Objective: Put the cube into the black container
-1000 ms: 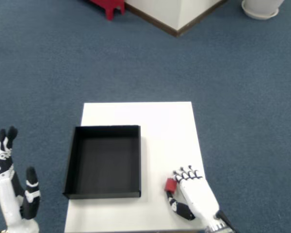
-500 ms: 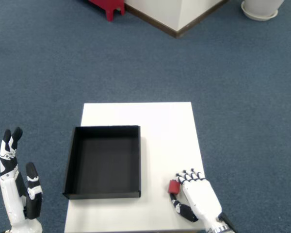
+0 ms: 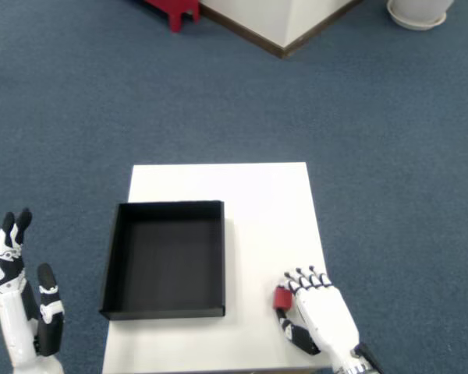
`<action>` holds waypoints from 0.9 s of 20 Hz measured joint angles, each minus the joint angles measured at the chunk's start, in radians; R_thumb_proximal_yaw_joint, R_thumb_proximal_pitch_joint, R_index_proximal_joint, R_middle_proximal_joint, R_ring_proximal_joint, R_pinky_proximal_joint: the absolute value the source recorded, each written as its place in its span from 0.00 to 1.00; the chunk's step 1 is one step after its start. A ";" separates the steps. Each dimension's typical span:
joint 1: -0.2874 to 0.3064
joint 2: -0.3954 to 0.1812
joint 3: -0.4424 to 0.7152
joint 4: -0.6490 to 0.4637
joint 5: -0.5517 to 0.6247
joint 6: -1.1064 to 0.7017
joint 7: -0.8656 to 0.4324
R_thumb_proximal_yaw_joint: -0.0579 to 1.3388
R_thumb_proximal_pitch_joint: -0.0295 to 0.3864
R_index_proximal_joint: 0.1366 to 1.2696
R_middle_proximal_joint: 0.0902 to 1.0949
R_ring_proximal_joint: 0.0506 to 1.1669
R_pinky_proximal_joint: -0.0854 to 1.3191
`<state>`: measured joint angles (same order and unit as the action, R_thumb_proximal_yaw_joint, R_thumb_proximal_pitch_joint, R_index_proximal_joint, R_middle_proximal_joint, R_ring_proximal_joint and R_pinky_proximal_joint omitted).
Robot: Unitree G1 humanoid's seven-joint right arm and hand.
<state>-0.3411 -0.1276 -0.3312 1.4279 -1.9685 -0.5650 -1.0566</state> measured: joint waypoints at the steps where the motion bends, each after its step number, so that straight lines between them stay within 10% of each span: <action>1: 0.000 0.003 0.015 -0.013 -0.001 -0.032 -0.049 0.94 0.50 0.83 0.20 0.17 0.17; 8: -0.034 0.030 0.168 -0.145 -0.002 -0.218 -0.316 0.93 0.50 0.83 0.20 0.16 0.14; 18: -0.041 0.024 0.322 -0.405 0.042 -0.342 -0.344 0.94 0.48 0.83 0.20 0.15 0.13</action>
<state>-0.3821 -0.1032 -0.0094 1.0233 -1.9261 -0.9074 -1.4007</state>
